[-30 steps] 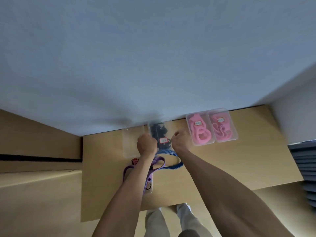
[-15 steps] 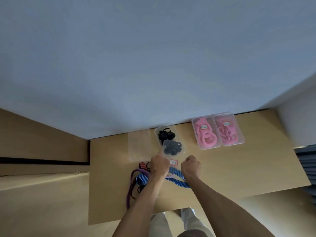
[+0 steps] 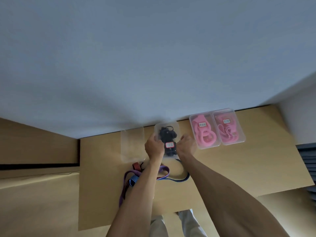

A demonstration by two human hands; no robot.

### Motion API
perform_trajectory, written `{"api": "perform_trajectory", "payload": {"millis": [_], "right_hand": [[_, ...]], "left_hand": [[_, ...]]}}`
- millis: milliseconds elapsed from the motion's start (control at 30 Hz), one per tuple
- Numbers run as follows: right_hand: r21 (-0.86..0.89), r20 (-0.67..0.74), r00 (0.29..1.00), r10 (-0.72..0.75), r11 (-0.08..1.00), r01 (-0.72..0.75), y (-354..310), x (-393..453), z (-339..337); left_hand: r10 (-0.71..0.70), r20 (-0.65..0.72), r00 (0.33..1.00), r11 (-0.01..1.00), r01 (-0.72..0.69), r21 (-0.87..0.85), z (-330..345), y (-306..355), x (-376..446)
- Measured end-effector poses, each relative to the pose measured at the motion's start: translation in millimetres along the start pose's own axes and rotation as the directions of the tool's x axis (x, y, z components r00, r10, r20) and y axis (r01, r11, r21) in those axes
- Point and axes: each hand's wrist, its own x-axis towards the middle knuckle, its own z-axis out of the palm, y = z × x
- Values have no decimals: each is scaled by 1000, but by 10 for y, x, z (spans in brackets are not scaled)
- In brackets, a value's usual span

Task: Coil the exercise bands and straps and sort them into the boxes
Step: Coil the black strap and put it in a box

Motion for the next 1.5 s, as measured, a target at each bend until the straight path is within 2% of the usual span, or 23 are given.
{"api": "perform_trajectory", "payload": {"millis": [67, 133, 300, 433, 567, 700, 800, 933, 1033, 1167, 1300, 1400, 1500], "right_hand": [[-5, 8, 999, 43, 999, -43, 157, -91, 43], [64, -18, 998, 68, 996, -67, 288, -183, 39], [158, -92, 986, 136, 980, -120, 259, -170, -55], [131, -44, 982, 186, 975, -179, 175, -101, -76], [150, -15, 977, 211, 967, -207, 186, -71, -44], [233, -85, 970, 229, 951, -204, 185, 8, -61], [282, -104, 961, 258, 934, -220, 174, 83, -93], [286, -77, 965, 249, 933, -218, 163, 114, -107], [309, -88, 968, 233, 931, -196, 159, 93, -63], [311, -101, 968, 228, 932, -187, 151, 91, -6], [283, -104, 969, 223, 941, -186, 181, 112, 16], [245, -107, 973, 204, 954, -174, 205, 114, 47], [238, -109, 974, 197, 957, -167, 191, 107, 76]], "left_hand": [[38, 34, 999, 999, -38, -14, 13, -24, -27], [86, 52, 995, 996, -84, -26, 16, -26, -81], [94, 28, 995, 993, -96, 71, 33, 0, -54], [158, 26, 987, 980, -160, 120, 78, 49, 60], [161, 27, 987, 973, -164, 164, 119, 28, 183], [210, 117, 971, 973, -220, 76, 135, 65, 299], [178, 215, 960, 984, -173, -41, 149, 131, 366], [-6, 132, 991, 999, 2, 32, 115, -30, 248], [57, 174, 983, 998, -62, 23, 61, -216, 88], [79, 83, 993, 997, -79, -2, 71, -195, 118], [121, 158, 980, 990, -131, 56, 36, -198, 143], [108, 168, 980, 986, -127, 109, 63, -191, 172], [99, 118, 988, 992, -108, 69, 111, -81, 208]]}}
